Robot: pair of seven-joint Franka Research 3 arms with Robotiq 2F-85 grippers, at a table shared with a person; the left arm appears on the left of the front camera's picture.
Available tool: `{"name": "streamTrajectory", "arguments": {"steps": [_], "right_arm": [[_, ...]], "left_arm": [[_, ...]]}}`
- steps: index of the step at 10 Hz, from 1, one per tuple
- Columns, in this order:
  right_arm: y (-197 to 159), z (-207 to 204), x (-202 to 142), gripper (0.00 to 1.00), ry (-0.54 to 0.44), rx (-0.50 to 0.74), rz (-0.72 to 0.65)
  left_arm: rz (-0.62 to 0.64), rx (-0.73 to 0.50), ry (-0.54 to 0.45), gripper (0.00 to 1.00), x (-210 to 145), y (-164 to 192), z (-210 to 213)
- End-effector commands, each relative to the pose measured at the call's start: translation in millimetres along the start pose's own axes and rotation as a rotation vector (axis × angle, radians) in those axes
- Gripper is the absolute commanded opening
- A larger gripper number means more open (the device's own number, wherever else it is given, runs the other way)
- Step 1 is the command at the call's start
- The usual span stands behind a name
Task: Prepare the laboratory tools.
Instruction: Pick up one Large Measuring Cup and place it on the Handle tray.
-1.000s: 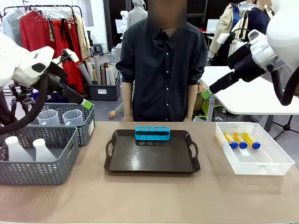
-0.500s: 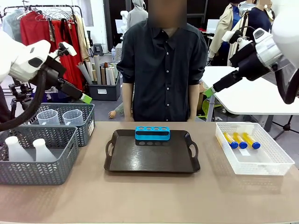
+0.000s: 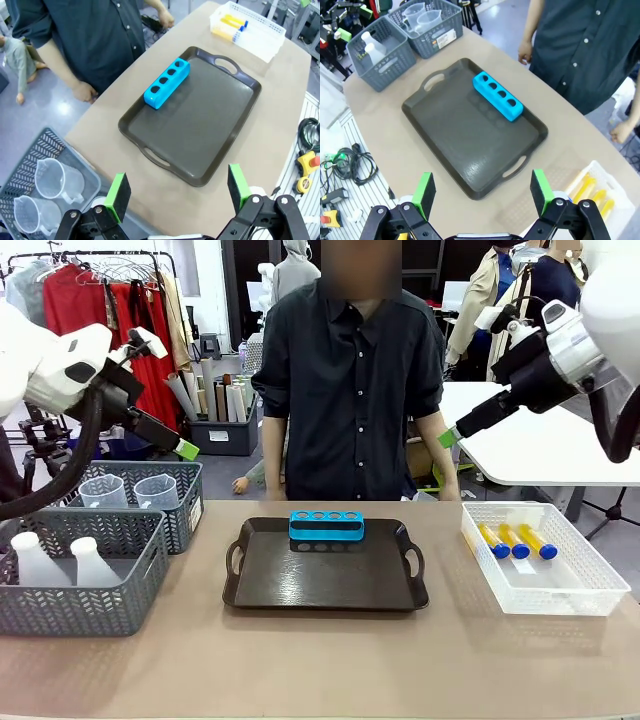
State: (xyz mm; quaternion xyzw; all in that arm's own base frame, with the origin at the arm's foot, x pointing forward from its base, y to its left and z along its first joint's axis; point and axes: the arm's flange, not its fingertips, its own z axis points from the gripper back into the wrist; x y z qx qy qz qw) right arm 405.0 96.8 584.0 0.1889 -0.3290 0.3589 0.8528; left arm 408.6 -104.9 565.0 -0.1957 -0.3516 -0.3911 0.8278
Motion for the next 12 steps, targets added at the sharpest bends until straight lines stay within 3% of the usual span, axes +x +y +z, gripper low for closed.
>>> {"name": "streamTrajectory", "arguments": {"steps": [1, 7, 9, 11, 12], "right_arm": [[-0.6, 0.3, -0.1, 1.00, -0.003, 0.007, -0.004], [-0.6, 0.3, -0.1, 1.00, -0.003, 0.007, -0.004], [-0.6, 0.3, -0.1, 1.00, -0.003, 0.007, -0.004], [-0.6, 0.3, -0.1, 1.00, -0.003, 0.007, -0.004], [-0.6, 0.3, -0.1, 1.00, -0.003, 0.007, -0.004]], "left_arm": [[0.000, -0.007, -0.004, 1.00, -0.9, 0.9, 2.4], [0.000, 0.000, 0.000, 1.00, 0.1, -0.1, 0.3], [0.064, 0.130, 0.101, 1.00, 16.1, 18.3, 15.5], [0.170, 0.306, 0.264, 1.00, 22.1, 49.5, 22.5], [0.217, 0.330, 0.323, 1.00, 20.0, 67.0, 27.5]]}}
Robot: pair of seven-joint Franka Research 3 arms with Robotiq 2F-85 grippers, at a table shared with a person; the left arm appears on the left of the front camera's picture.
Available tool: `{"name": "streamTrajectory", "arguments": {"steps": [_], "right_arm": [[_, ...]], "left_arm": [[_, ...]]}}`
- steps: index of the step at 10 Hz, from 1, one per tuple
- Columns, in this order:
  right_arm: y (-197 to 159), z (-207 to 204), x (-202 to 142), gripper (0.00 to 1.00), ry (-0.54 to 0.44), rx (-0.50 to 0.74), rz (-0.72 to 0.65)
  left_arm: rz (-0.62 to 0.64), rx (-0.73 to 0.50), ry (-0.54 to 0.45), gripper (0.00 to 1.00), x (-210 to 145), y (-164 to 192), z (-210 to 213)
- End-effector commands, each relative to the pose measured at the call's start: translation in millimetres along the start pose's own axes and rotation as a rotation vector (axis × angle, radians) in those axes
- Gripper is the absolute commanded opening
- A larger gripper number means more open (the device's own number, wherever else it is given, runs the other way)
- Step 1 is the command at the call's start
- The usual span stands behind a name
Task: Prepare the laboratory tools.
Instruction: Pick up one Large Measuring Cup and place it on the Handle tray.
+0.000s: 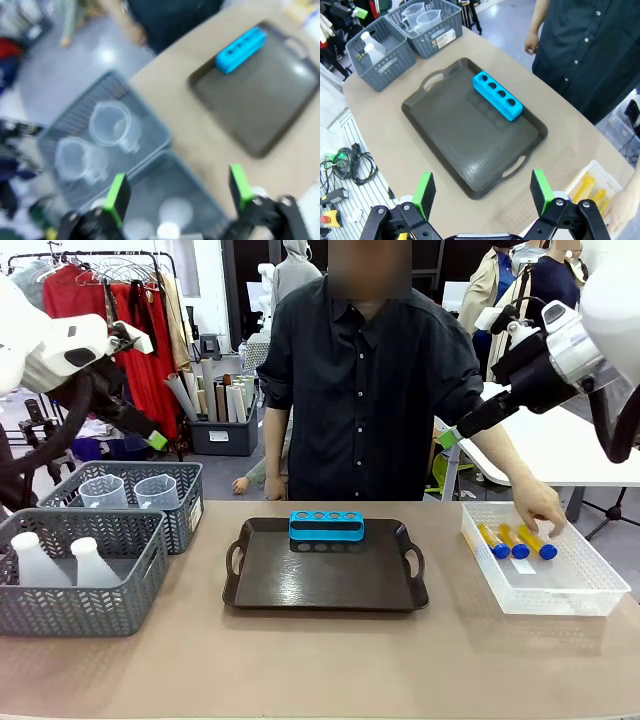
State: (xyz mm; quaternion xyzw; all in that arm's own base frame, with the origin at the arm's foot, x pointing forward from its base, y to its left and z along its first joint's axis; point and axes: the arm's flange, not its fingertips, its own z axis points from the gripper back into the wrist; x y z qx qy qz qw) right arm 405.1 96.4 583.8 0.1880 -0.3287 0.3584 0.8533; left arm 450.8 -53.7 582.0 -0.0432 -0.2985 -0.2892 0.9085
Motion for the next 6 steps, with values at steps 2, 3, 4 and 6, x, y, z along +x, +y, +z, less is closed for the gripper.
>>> {"name": "streamTrajectory", "arguments": {"steps": [2, 3, 4, 6], "right_arm": [[-0.3, 0.3, 0.1, 1.00, -0.005, 0.008, -0.003], [-0.3, 0.3, 0.1, 1.00, -0.005, 0.008, -0.003], [-0.3, 0.3, 0.1, 1.00, -0.005, 0.008, -0.003], [-0.3, 0.3, 0.1, 1.00, -0.005, 0.008, -0.003]], "left_arm": [[0.127, 0.111, 0.282, 1.00, 9.8, 33.5, -5.5], [0.147, 0.155, 0.371, 1.00, 5.6, 47.6, -14.3], [0.175, 0.172, 0.416, 1.00, -1.4, 61.9, -27.2], [0.179, 0.166, 0.352, 1.00, -8.9, 79.9, -47.9]]}}
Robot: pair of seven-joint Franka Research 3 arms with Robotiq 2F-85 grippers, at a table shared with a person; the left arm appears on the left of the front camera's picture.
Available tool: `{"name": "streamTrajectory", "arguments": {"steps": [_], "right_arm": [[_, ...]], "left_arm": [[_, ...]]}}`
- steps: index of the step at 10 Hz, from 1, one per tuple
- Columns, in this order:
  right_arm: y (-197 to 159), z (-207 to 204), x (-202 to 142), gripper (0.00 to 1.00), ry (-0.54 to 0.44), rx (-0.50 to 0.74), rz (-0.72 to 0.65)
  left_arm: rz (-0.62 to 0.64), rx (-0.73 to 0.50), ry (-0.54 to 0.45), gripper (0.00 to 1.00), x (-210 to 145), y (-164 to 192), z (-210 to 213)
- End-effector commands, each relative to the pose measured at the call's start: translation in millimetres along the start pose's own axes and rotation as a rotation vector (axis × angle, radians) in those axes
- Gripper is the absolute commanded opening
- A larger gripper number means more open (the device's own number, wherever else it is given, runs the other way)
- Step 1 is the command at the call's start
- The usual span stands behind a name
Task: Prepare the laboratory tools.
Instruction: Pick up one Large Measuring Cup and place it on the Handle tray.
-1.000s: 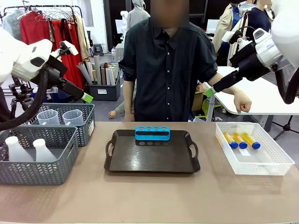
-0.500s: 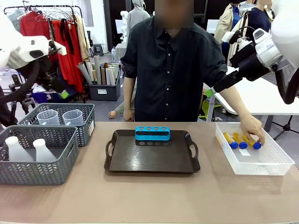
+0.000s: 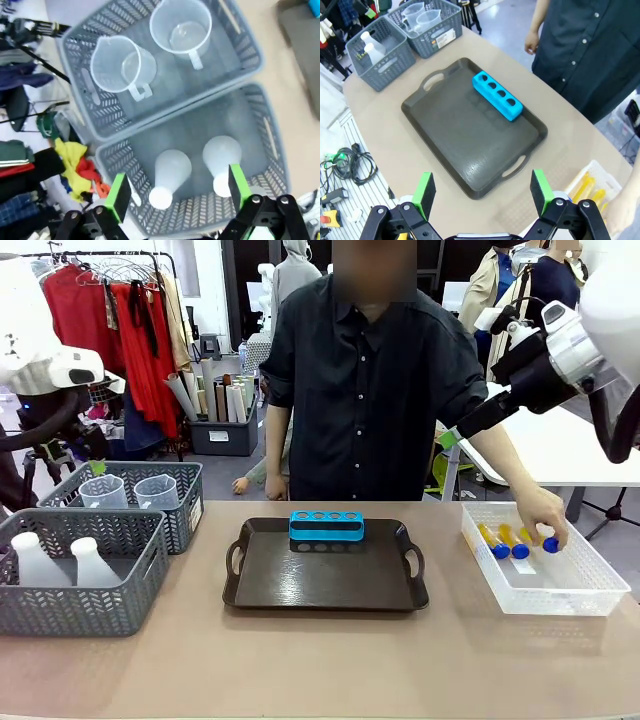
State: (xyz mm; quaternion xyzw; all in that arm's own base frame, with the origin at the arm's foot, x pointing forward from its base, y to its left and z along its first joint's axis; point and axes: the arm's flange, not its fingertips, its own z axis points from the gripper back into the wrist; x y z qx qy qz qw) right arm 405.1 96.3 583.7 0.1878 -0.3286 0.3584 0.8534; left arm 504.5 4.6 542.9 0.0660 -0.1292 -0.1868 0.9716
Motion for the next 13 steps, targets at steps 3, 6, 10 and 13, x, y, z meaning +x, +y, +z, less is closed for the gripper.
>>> {"name": "streamTrajectory", "arguments": {"steps": [3, 6, 10, 13], "right_arm": [[-0.2, 0.3, 0.2, 1.00, -0.005, 0.009, -0.003], [-0.2, 0.3, 0.2, 1.00, -0.005, 0.009, -0.003], [-0.2, 0.3, 0.2, 1.00, -0.005, 0.009, -0.003], [-0.2, 0.3, 0.2, 1.00, -0.005, 0.009, -0.003]], "left_arm": [[0.000, 0.000, 0.000, 1.00, 0.0, 0.0, 0.0], [0.034, -0.017, 0.002, 1.00, 14.2, 5.3, -17.8], [0.122, 0.023, 0.018, 1.00, 43.7, 39.7, -90.9], [0.208, 0.053, 0.026, 1.00, 47.9, 58.4, -121.6]]}}
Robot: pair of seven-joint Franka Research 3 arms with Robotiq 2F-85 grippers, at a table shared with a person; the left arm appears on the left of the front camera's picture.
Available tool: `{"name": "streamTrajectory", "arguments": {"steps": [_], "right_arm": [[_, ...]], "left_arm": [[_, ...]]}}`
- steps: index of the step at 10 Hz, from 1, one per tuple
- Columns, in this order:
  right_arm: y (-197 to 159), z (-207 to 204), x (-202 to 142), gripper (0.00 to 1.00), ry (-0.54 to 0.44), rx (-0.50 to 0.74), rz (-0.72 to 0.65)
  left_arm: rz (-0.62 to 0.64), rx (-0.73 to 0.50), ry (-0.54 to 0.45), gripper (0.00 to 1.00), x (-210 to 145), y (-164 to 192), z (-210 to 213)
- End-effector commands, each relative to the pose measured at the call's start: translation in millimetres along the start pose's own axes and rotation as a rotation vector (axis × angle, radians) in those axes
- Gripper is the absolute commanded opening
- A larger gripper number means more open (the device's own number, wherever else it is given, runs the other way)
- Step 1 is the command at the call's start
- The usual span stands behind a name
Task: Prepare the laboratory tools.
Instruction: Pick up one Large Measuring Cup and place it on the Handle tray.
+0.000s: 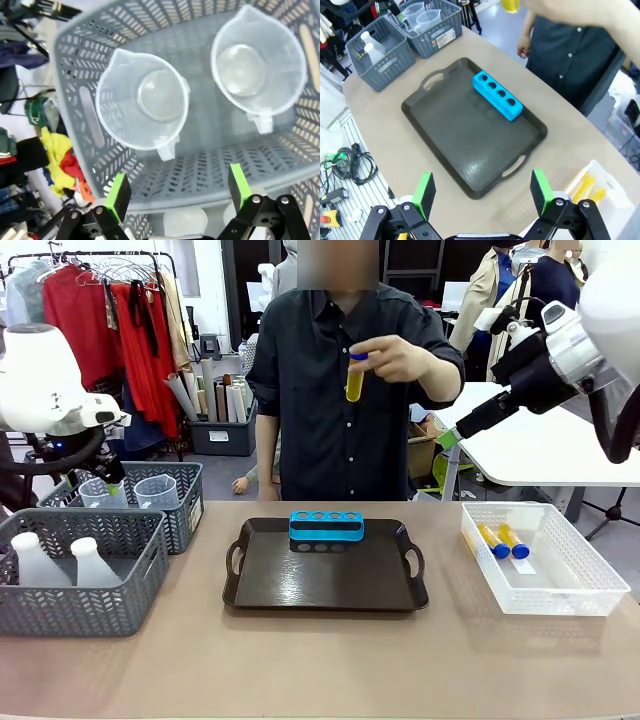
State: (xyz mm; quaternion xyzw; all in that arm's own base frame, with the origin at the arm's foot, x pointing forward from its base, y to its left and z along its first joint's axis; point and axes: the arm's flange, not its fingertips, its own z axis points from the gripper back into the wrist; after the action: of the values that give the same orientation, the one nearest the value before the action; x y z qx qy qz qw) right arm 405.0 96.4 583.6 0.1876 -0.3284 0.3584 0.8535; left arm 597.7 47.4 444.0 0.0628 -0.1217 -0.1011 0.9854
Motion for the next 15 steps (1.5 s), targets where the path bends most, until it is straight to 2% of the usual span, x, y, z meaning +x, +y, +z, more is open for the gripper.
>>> {"name": "streamTrajectory", "arguments": {"steps": [1, 5, 7, 13, 15], "right_arm": [[-0.3, 0.4, 0.3, 1.00, -0.006, 0.009, -0.003], [-0.3, 0.4, 0.3, 1.00, -0.006, 0.009, -0.003], [-0.3, 0.4, 0.3, 1.00, -0.006, 0.009, -0.003], [-0.3, 0.4, 0.3, 1.00, -0.006, 0.009, -0.003], [-0.3, 0.4, 0.3, 1.00, -0.006, 0.009, -0.003]], "left_arm": [[0.053, 0.020, 0.010, 1.00, 1.9, 8.9, -7.2], [0.088, -0.010, 0.035, 1.00, 0.0, 15.1, -39.2], [0.090, -0.015, 0.010, 1.00, 8.3, 15.8, -54.6], [0.112, -0.042, 0.030, 1.00, 8.3, 22.2, -70.7], [0.120, -0.026, 0.038, 0.60, 8.2, 22.7, -72.2]]}}
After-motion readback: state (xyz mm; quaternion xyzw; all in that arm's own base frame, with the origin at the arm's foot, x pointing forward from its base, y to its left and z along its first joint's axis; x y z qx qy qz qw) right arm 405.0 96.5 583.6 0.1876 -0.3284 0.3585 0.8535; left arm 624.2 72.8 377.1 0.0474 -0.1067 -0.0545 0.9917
